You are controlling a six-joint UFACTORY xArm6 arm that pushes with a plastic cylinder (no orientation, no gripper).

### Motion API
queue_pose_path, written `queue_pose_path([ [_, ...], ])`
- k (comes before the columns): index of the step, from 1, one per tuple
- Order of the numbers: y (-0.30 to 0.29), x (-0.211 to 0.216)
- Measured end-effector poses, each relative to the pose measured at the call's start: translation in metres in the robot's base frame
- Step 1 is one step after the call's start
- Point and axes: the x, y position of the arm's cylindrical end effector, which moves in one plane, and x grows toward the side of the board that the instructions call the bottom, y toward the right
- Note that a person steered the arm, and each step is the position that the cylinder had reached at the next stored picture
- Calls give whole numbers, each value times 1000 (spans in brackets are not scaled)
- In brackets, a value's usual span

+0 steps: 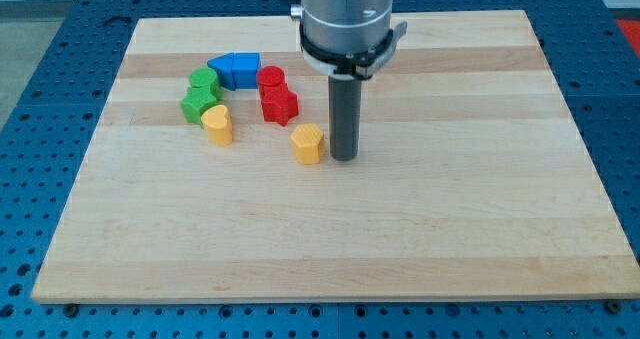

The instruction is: Push the yellow hexagon to the bottom of the red star

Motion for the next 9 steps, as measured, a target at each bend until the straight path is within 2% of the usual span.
queue_pose_path([
  [1, -6, 15],
  [9, -54, -31],
])
